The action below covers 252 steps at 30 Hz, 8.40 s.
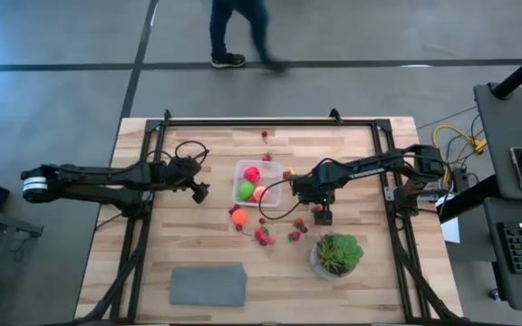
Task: Pick and placing Produce into tupperware
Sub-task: Put the red strawberry into the transparent bin, then put the red cherry into the transparent bin
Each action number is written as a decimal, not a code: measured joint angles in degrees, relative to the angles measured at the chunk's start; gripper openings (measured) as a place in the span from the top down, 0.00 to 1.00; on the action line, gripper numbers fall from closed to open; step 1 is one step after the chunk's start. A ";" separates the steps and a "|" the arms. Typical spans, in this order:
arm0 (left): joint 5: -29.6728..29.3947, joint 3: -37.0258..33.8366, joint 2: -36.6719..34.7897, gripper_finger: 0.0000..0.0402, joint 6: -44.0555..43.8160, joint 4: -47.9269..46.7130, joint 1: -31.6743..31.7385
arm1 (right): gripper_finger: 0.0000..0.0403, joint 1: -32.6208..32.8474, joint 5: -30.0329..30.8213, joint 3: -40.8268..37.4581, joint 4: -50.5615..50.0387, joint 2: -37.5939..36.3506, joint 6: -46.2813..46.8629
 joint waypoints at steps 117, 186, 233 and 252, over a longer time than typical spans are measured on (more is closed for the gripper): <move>28.92 -0.70 1.91 0.17 -20.06 17.16 -0.17 | 0.37 -10.09 1.06 14.01 7.20 -2.16 2.93; 10.71 4.26 33.09 0.71 16.48 33.54 -18.01 | 0.39 -8.00 1.41 -4.61 15.75 -15.93 17.43; 5.13 20.60 29.84 0.76 37.40 25.88 -6.96 | 0.39 -7.15 2.95 -3.69 18.11 -15.93 17.36; -7.03 31.93 32.65 0.44 26.35 3.89 -6.22 | 0.39 -6.18 23.89 -2.75 16.01 -26.18 18.11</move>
